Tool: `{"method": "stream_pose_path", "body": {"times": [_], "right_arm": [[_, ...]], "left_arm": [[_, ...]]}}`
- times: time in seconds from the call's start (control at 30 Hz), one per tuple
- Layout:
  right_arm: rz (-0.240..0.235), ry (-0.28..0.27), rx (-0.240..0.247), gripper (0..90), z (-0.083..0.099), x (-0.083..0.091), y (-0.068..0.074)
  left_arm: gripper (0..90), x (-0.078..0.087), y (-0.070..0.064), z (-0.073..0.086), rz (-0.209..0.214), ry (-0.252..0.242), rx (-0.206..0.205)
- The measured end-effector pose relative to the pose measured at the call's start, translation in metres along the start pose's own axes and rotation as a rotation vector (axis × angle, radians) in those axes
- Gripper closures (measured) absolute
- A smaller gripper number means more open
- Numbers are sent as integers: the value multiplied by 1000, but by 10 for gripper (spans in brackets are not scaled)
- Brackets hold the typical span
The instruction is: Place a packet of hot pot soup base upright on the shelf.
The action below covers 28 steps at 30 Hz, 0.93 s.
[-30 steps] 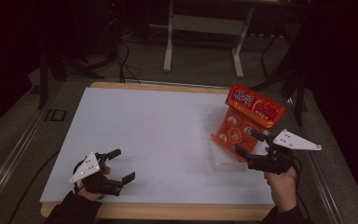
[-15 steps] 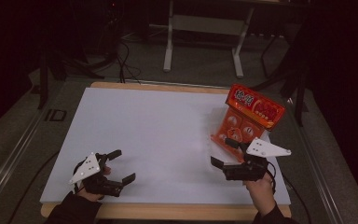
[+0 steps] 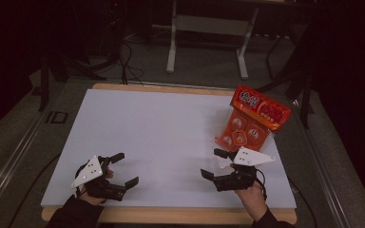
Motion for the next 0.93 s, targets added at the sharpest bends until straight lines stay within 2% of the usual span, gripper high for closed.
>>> {"method": "stream_pose_path", "body": {"times": [0.1, 0.2, 0.23, 0.43, 0.47, 0.57, 0.93], "right_arm": [[-32, 5, 7, 140, 5, -5, 4], [-25, 3, 22, 140, 8, -7, 5], [-32, 18, 23, 140, 12, -10, 7], [-21, 35, 20, 142, 18, -13, 4], [-20, 52, 17, 142, 22, -14, 2], [-35, 64, 14, 142, 26, -15, 1], [-34, 63, 8, 142, 26, -14, -2]], "left_arm": [[21, -1, -2, 1, 7, 6, -5], [21, -2, -3, 2, 9, 11, -16], [21, -2, -4, 2, 14, 7, -13], [21, -2, -4, 4, 18, 14, -24], [21, -2, -4, 3, 18, 14, -26], [21, -2, -4, 2, 18, 7, -24], [21, -1, -3, 1, 12, 5, -29]]}}
Point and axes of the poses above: each handheld gripper's, and its own axes: x roughly backward along the jaws, z roughly out of its underside, y roughly to its left, the point moved 9 cm from there along -x, roughly forward along the jaws, and after that the axes turned 11 degrees about -x, right-handed, at the moved point
